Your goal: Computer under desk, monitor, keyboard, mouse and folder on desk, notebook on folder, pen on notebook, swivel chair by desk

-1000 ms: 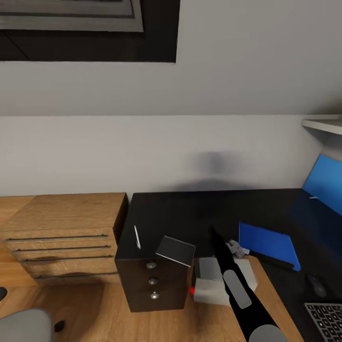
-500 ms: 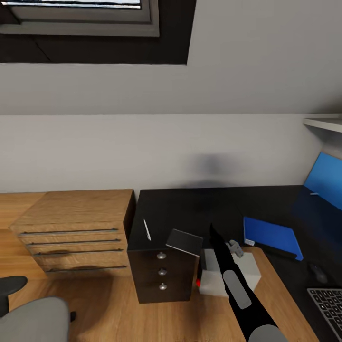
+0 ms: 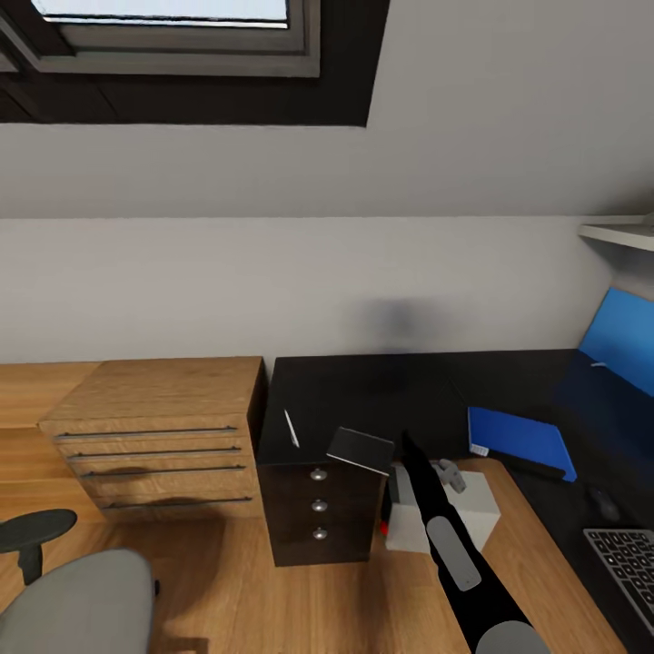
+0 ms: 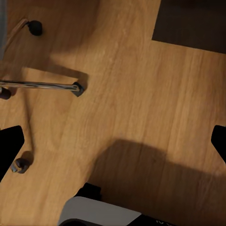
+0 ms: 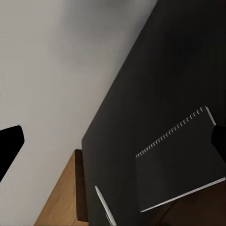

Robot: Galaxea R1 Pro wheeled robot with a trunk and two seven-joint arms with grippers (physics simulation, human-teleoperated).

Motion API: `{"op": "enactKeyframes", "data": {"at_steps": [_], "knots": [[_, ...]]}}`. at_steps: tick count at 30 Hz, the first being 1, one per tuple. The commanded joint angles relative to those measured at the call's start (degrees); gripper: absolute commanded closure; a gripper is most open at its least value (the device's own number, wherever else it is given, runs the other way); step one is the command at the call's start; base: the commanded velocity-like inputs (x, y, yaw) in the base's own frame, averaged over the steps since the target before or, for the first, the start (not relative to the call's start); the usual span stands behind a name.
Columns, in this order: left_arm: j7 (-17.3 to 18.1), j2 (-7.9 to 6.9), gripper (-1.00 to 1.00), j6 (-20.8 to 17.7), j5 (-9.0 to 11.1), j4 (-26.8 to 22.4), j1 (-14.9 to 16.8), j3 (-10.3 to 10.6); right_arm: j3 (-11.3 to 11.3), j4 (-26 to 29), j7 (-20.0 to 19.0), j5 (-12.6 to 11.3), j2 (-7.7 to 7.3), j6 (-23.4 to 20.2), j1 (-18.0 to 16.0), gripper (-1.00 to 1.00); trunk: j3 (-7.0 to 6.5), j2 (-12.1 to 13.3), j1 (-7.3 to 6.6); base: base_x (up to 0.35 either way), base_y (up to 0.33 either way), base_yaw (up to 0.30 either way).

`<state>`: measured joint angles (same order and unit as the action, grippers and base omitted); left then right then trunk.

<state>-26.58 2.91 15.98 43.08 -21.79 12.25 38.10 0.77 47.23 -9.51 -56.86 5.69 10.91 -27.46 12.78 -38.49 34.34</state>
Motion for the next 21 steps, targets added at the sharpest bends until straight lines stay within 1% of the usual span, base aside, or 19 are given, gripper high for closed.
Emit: {"op": "enactKeyframes", "data": {"at_steps": [1,9,14,17,19,20,21], "knots": [[-0.3,-0.05,-1.00,0.3,0.5,0.0,0.1,0.5,0.1,-0.1,-0.4,-0.6,0.03,0.1,0.0,-1.00,0.08,-0.1,0.01,-0.021,0.011,0.000],[-0.3,0.13,-1.00,0.4,0.5,-0.3,0.1,0.7,0.1,-2.4,-0.2,-0.6,-0.20,-0.4,0.0,-1.00,0.08,-0.1,0.01,-0.007,0.004,0.000],[-0.2,0.38,-1.00,0.3,0.6,-0.6,0.1,0.7,0.1,-3.2,0.0,-0.7,-0.28,-1.9,0.0,-1.00,0.98,-2.1,1.11,-0.001,0.001,0.000],[-0.2,0.38,-1.00,0.1,0.6,-1.9,0.1,0.6,0.3,-3.5,0.0,-0.8,-0.34,-4.9,0.0,-1.00,1.52,-3.3,1.77,0.000,0.000,0.000],[-0.3,0.29,-1.00,-0.2,0.7,-3.5,0.1,0.5,0.4,-3.6,0.1,-0.9,-0.40,-7.9,0.0,-1.00,1.88,-4.1,2.21,0.000,0.000,0.000],[-0.3,0.20,-1.00,-0.8,0.8,-5.3,0.1,0.4,0.7,-3.6,0.1,-1.1,-0.63,-11.7,0.0,-1.00,2.06,-4.5,2.43,0.000,0.000,0.000],[-0.3,0.16,-1.00,-1.4,0.9,-6.3,0.1,0.3,1.0,-3.7,0.1,-1.3,-0.80,-13.7,0.0,-1.00,2.24,-4.9,2.65,0.000,0.000,0.000]]}}
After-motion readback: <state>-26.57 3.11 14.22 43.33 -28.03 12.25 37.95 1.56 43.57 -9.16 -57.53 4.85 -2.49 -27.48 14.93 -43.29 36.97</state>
